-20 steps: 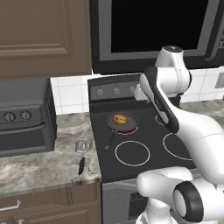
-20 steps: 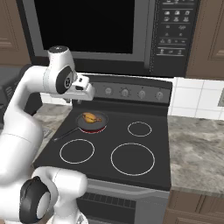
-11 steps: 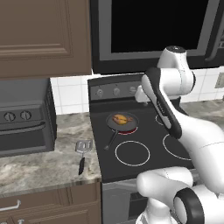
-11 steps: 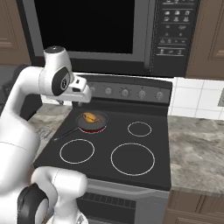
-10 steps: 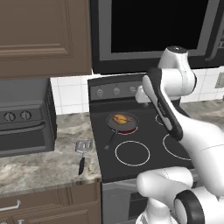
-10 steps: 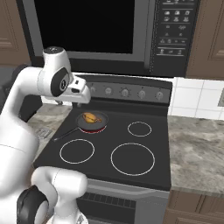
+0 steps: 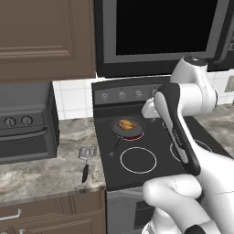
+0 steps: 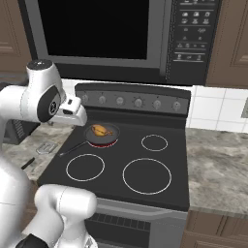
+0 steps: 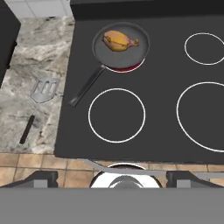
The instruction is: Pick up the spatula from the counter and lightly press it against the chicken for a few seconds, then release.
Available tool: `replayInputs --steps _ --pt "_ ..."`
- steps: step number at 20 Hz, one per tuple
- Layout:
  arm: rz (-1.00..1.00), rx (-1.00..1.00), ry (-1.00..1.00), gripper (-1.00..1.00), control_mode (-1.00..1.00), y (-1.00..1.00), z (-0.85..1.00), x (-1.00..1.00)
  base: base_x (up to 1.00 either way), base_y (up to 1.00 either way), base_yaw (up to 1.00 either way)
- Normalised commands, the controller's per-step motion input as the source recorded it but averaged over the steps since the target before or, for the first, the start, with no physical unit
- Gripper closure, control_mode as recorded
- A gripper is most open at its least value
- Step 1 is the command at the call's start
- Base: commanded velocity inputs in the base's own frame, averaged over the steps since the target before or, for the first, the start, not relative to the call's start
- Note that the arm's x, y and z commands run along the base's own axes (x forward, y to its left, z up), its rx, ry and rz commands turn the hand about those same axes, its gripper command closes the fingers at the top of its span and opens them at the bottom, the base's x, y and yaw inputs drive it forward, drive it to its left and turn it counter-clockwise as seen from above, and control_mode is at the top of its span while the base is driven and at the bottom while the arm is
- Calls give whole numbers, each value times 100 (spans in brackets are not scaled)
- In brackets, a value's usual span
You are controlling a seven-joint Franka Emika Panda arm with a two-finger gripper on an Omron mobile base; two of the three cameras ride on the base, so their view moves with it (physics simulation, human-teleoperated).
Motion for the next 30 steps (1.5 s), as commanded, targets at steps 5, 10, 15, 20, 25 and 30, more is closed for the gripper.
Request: replayInputs --steps 5,10,15,20,25,30 --pt "0 1 1 -100 -100 55 -2 -27 0 0 0" --pt "0 1 0 -100 -100 41 -11 -17 0 0 0" --pt "2 -3 1 -100 -100 43 -20 -7 0 0 0" --pt "4 -1 0 -100 -100 42 -39 -10 0 0 0" --pt "3 2 0 -100 -100 34 -35 -8 0 0 0" --pt "0 7 0 -100 -100 35 -10 -6 0 0 0"
